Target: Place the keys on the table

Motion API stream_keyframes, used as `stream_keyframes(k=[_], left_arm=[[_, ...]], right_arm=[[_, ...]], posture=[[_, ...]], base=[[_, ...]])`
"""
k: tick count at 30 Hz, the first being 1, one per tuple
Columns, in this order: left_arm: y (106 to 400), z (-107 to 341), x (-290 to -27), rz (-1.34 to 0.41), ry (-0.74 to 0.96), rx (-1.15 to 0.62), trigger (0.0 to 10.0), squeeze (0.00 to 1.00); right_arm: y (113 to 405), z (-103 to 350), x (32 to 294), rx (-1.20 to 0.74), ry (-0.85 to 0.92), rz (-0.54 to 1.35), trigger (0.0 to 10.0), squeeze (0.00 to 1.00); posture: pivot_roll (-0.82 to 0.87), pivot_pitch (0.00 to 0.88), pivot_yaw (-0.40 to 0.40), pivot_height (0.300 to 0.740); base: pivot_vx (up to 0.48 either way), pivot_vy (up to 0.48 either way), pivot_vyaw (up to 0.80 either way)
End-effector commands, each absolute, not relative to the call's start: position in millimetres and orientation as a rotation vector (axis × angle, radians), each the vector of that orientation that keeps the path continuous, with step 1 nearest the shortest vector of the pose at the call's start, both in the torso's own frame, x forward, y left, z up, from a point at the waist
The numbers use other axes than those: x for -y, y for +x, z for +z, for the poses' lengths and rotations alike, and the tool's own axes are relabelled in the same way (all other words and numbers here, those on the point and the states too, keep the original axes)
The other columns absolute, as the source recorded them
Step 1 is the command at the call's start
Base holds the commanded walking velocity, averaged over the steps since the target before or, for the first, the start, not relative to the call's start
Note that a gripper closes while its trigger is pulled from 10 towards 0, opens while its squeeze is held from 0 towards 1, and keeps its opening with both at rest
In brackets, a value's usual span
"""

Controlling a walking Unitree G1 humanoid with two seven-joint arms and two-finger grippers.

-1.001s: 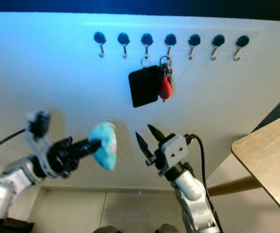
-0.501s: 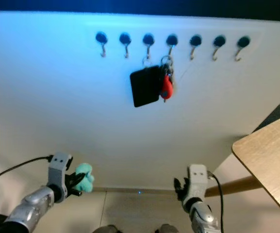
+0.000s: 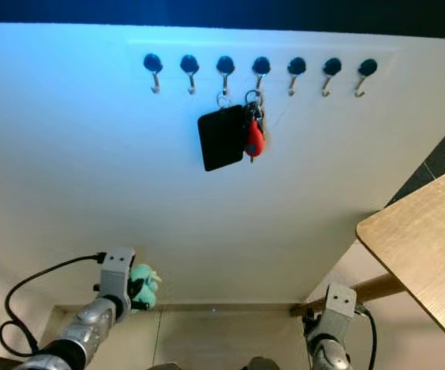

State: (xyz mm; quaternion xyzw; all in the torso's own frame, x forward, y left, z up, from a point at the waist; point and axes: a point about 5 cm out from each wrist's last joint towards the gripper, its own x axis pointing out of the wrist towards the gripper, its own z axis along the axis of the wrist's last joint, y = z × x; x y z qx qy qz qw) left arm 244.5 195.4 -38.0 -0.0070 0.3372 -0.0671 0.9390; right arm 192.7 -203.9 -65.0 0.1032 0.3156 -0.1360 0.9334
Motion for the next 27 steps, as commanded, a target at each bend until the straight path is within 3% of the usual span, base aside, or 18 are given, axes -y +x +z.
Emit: stream_keyframes(k=[1,7,27], left_arm=[[237,-44,-191,-0.145,-0.057,-0.689,10.0,0.00],[232,-47,-187,-0.169,-0.063,-0.689,10.0,0.00],[237,-44,-177,-0.189,-0.085,-0.627,10.0,0.00]], right_arm=[[186,-71,198,-0.684,0.202,-0.242,10.0,0.00],[184,-72,195,-0.688,0.184,-0.221,10.0,0.00],[179,-76,190,-0.700,0.161,-0.199,10.0,0.00]], posture=[[0.03,0.071,-0.016,0.740],[0.03,0.085,-0.021,0.740],[0.05,0.088,-0.013,0.740]], base=[[0.000,0.000,0.00],[0.000,0.000,0.00],[-0.330,0.000,0.00]])
